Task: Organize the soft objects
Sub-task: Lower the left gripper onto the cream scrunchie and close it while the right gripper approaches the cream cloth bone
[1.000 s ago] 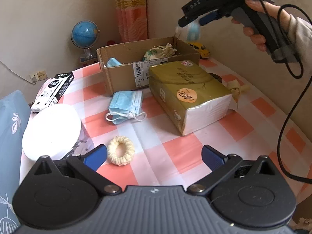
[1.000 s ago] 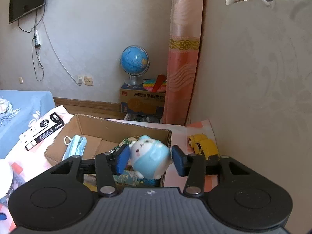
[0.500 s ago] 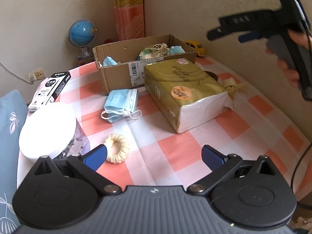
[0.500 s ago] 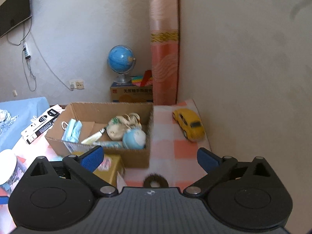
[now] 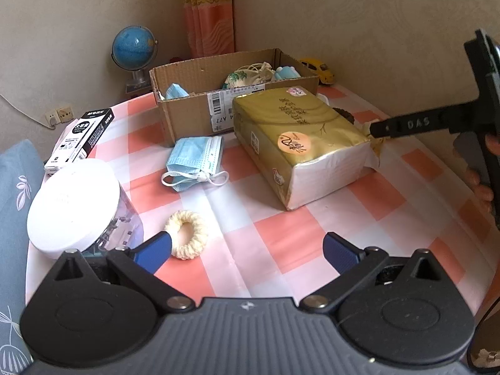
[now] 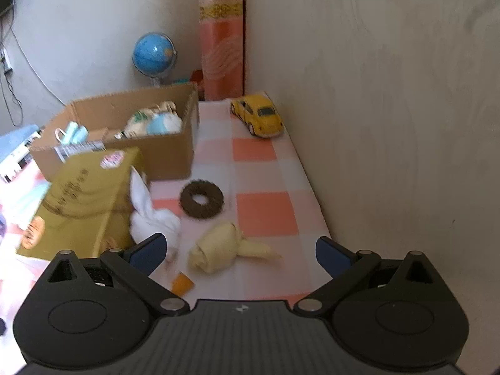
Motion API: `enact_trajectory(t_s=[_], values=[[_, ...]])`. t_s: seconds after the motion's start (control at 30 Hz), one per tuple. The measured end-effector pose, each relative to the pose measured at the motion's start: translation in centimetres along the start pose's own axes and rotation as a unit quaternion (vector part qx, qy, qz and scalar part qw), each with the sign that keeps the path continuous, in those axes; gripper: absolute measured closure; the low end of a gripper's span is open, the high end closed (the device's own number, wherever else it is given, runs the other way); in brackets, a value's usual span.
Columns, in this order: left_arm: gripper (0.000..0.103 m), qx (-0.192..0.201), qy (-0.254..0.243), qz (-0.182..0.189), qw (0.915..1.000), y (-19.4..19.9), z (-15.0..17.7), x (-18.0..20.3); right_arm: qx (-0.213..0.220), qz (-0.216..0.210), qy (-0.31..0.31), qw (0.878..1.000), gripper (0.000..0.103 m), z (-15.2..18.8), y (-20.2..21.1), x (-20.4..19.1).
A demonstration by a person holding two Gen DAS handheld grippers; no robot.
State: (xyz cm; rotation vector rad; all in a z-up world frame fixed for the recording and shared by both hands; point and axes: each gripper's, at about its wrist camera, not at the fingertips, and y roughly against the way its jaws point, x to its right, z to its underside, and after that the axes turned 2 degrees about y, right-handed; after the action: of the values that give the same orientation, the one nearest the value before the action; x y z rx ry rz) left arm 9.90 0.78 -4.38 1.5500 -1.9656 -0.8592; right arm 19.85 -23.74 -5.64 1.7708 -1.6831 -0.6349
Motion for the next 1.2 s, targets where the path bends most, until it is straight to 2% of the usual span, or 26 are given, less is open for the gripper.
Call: enact_trajectory(t_s=[0.4, 0.6, 0.87, 1.07, 1.2], values=[[0.001, -0.015, 0.002, -0.002, 0.9999, -1.3, -0.2, 0.0, -0.040, 0.009, 0.003, 0.999, 0.000, 0.1, -3.9, 0.4], [0.003, -0.017, 0.013, -0.019, 0.9996, -2.1, -0.3, -0.6, -0.036, -0.001, 0.011, 0.999, 0.000, 0.3, -3.8, 0.5], [0.007, -0.026, 0.026, -0.048, 0.9982, -3.2, -0.2, -1.5, -0.031, 0.009, 0.001, 0.999, 0.000, 0.4, -3.8, 0.3], [0.007, -0.032, 0.032, -0.022, 0.9987, -4.1, -0.5, -1.6, -0.031, 0.013, -0.003, 0.999, 0.000, 0.5, -3.6, 0.2], [0.007, -0.026, 0.022, 0.010, 0.9994, -3.9, -0.6, -0.9, -0.024, 0.014, -0.003, 1.000, 0.000, 0.7, -3.5, 0.2]])
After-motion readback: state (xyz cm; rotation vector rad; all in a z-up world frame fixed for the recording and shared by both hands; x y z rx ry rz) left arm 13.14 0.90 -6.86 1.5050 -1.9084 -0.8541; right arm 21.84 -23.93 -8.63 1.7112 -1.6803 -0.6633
